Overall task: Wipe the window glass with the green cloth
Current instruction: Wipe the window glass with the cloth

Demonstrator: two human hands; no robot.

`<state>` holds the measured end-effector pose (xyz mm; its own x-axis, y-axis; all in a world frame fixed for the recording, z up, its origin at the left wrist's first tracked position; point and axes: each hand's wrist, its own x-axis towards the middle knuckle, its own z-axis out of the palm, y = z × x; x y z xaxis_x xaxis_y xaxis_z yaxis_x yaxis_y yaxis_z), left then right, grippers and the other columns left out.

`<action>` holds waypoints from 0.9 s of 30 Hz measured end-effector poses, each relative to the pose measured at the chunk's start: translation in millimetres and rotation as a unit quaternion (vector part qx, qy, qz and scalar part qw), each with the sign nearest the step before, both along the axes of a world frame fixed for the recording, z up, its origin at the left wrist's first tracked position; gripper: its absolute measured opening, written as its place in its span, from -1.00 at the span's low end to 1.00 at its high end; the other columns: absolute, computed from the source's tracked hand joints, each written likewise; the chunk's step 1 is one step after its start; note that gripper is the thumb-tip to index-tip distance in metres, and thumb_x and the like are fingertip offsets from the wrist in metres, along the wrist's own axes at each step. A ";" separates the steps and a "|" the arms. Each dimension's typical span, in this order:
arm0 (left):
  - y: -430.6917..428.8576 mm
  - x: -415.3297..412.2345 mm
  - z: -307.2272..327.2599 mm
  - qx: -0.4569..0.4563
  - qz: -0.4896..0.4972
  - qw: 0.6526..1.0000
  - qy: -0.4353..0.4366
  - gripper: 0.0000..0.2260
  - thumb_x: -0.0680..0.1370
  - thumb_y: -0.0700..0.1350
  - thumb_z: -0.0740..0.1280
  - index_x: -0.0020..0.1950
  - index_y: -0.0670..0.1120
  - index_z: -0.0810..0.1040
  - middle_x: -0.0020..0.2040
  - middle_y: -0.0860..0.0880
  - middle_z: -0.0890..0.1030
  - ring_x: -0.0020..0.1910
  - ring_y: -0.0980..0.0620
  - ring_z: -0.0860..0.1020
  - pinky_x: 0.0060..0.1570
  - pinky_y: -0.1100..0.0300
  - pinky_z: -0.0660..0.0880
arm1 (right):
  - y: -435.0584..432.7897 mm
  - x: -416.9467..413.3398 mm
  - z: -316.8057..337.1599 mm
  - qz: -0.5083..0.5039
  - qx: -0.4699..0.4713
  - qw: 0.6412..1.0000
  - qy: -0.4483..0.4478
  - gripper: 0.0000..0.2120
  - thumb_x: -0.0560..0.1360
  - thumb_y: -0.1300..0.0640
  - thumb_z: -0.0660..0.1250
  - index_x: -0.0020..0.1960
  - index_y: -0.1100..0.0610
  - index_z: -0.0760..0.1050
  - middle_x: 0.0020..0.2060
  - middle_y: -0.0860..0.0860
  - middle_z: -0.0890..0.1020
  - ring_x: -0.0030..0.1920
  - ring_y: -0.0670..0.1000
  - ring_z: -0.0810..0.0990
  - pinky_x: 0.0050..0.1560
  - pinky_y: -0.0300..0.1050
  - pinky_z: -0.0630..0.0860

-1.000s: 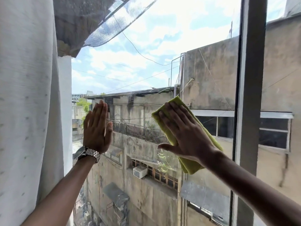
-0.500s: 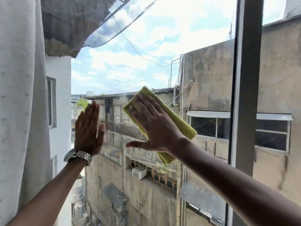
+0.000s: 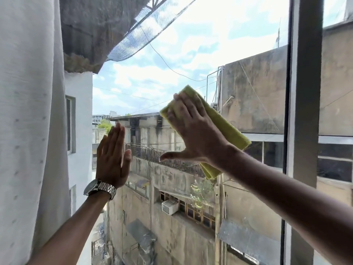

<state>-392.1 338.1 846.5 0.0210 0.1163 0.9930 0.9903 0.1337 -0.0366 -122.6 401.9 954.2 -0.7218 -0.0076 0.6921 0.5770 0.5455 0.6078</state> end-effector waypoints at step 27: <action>-3.9 1.0 3.1 -0.012 -0.013 1.000 -0.024 -0.47 0.63 -0.04 0.00 0.59 -0.18 0.18 0.62 -0.16 0.21 0.63 -0.06 0.16 0.60 -0.09 0.13 | -7.6 -41.3 -14.2 0.091 0.004 0.995 -0.028 -0.04 0.47 -0.58 0.06 0.49 0.19 0.41 0.55 0.22 0.33 0.60 0.19 0.24 0.62 0.21 0.13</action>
